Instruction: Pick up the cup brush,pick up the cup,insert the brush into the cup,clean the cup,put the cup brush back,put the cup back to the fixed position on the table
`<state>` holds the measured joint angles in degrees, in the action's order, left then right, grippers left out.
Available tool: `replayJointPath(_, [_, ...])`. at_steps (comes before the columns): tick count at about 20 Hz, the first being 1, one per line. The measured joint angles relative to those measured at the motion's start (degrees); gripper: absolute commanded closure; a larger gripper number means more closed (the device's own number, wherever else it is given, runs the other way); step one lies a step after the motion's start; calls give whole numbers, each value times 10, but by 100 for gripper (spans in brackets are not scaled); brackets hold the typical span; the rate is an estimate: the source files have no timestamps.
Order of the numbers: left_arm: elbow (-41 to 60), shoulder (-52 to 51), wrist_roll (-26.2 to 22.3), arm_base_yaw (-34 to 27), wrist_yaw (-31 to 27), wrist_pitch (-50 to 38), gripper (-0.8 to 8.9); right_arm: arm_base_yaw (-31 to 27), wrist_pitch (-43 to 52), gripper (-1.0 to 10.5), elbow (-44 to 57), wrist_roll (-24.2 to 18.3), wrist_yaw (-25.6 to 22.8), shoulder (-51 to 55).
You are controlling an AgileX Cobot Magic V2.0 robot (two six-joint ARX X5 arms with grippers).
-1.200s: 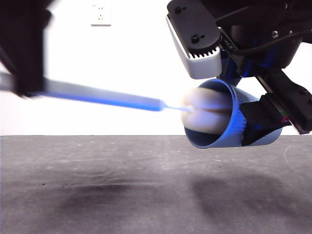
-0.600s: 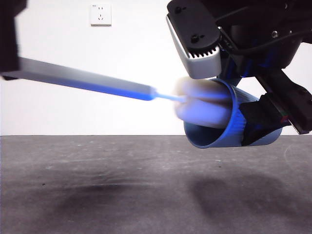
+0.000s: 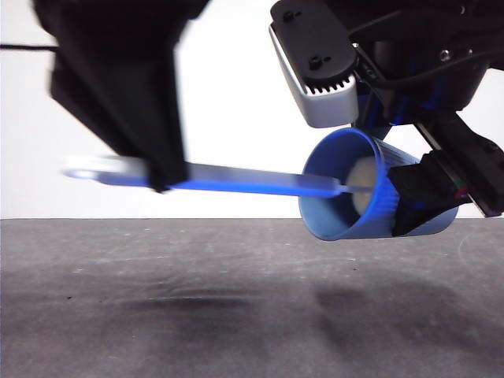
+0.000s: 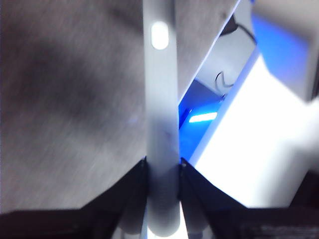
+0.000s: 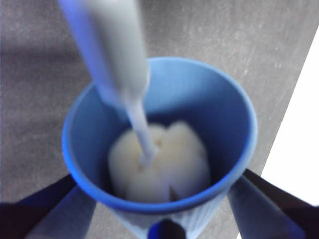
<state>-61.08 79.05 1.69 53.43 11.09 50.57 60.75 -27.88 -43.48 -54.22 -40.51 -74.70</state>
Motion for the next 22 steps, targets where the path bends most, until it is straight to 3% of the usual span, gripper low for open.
replayJointPath(4, [0, 9, 14, 0, 6, -19, 822, 1, -6, 963, 0, 7, -9, 0])
replayJointPath(8, [0, 7, 14, 0, 5, 15, 822, 7, -17, 963, 0, 32, 0, 0])
replayJointPath(19, [0, -145, 7, 3, -100, 198, 822, -2, -47, 963, 0, 185, -1, 30])
replayJointPath(22, [0, -183, 16, 2, -121, 241, 822, -9, -53, 963, 0, 203, -1, 57])
